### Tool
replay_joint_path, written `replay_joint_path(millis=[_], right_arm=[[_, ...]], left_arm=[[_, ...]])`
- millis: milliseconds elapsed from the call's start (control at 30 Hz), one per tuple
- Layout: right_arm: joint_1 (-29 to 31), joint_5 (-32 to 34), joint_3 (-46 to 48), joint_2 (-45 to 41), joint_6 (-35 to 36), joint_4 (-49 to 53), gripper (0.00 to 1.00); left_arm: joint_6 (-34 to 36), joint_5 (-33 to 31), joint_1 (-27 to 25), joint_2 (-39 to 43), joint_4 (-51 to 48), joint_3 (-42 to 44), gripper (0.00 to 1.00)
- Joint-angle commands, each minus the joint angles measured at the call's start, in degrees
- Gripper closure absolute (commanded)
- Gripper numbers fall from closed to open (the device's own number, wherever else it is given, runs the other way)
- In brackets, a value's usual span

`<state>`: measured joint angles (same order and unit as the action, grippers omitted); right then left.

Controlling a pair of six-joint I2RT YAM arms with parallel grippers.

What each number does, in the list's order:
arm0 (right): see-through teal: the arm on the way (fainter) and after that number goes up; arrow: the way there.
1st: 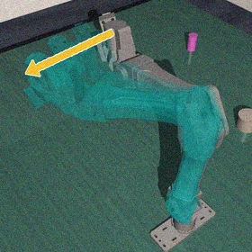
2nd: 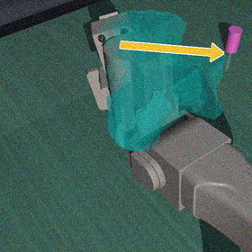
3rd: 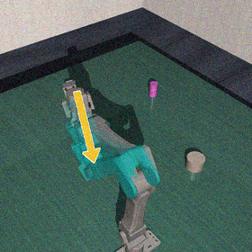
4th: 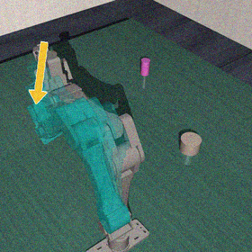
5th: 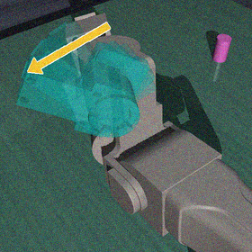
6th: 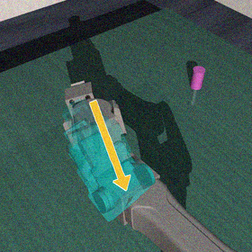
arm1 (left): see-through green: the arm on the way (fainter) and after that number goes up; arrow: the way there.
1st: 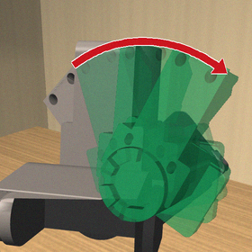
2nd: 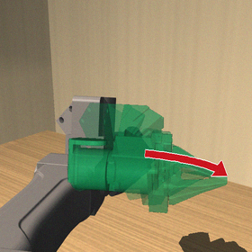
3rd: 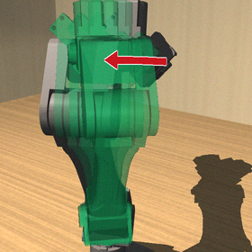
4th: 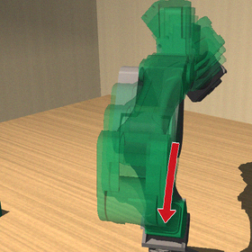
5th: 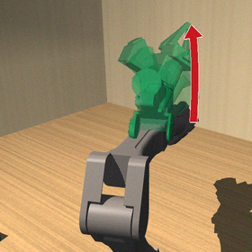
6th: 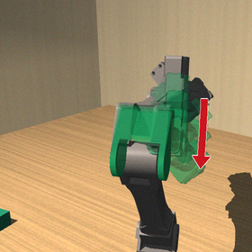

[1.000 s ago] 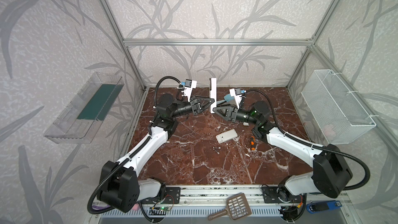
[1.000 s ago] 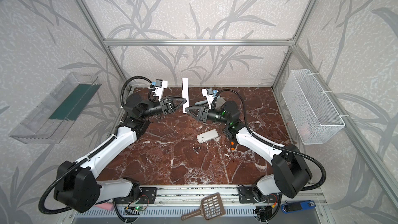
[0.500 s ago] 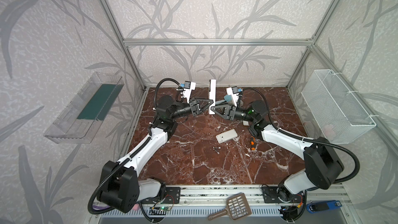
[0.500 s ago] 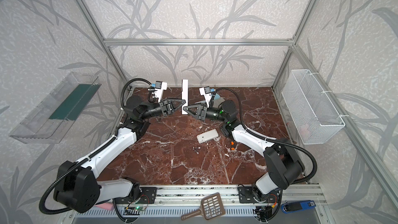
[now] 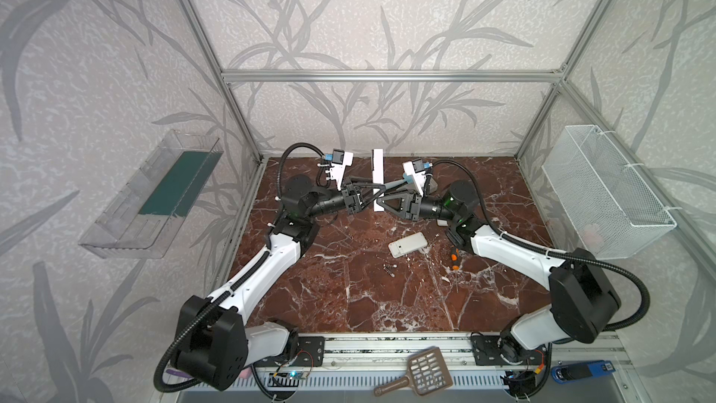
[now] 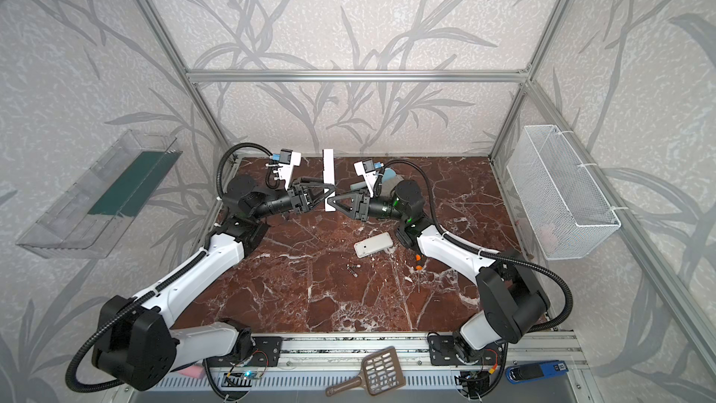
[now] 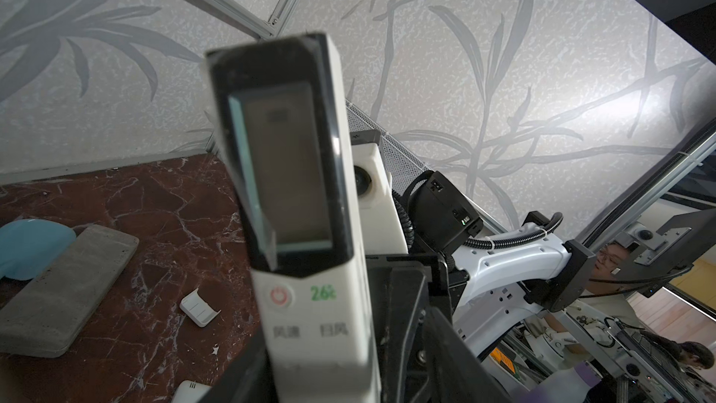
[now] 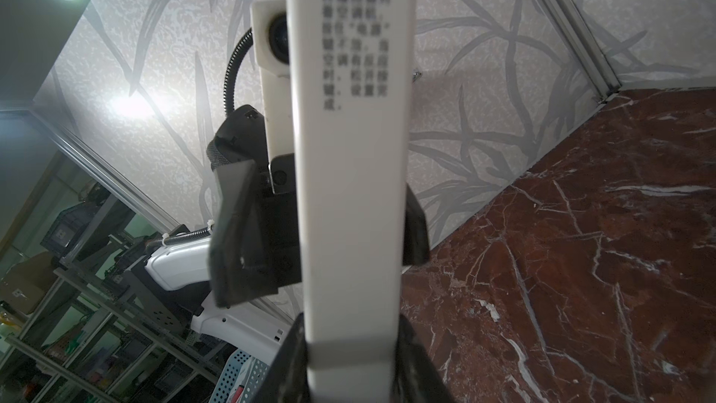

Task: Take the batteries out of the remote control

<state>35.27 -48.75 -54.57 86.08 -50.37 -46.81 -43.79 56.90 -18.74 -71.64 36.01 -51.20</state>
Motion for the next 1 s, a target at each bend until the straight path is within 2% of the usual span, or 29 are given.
replay_joint_path(millis=[0, 133, 267, 567, 767, 867, 967], right_arm=[[0.24, -0.84, -0.15, -4.33, 7.67, 7.85, 1.0], [0.24, 0.47, -0.1, -6.9, 13.39, 15.59, 1.0], [0.25, 1.22, -0.35, -8.42, 19.06, 20.95, 1.0], [0.31, 1.11, -0.74, -9.03, 21.8, 24.31, 1.0], [0.31, 2.1, -1.23, -8.95, 22.54, 25.37, 0.99], [-0.09, 4.56, -2.12, -10.87, 26.2, 30.62, 0.74], [-0.72, 11.85, -3.71, -14.62, 32.59, 40.5, 0.6]], left_arm=[[0.7, 0.31, -0.15, 1.24, 2.58, -0.57, 0.41], [-0.03, 0.28, -0.02, 1.05, 2.15, -1.66, 0.42], [-0.24, 0.62, 0.02, 0.67, 1.26, -2.37, 0.47], [-1.17, 0.85, 0.02, 0.02, 3.7, -2.26, 0.56], [0.85, 0.43, 0.02, 0.14, 1.6, -2.01, 0.8], [4.06, -0.3, 0.02, 0.61, -1.82, -1.74, 0.88], [9.43, -2.59, -0.08, 1.87, -6.41, 0.01, 0.92]])
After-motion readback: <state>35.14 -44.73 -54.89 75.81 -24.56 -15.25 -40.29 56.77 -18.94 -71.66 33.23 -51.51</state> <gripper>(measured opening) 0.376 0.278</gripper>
